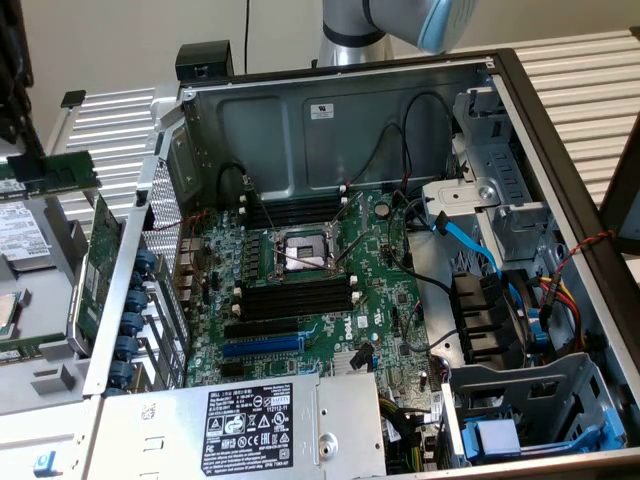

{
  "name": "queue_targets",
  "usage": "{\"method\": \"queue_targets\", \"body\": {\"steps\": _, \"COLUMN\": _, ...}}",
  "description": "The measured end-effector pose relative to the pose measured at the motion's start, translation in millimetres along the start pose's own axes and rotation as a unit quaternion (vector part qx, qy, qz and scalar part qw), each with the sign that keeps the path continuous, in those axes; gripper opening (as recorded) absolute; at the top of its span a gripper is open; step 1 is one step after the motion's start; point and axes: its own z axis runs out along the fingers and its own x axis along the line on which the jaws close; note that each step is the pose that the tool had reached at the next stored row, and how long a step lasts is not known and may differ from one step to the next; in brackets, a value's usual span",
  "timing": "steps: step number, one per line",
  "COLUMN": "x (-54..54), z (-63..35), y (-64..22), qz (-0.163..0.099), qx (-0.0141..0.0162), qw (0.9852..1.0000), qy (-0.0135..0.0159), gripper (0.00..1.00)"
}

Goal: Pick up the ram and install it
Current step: 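Pick up the ram and move it above insertion slot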

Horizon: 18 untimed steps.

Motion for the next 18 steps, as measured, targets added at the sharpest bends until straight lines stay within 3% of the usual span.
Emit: {"method": "queue_targets", "body": {"steps": 18, "x": 3.8, "z": -7.2, "y": -65.3, "qz": 0.0, "qx": -0.0004, "qw": 1.0, "qy": 0.0055, "gripper": 0.13}}
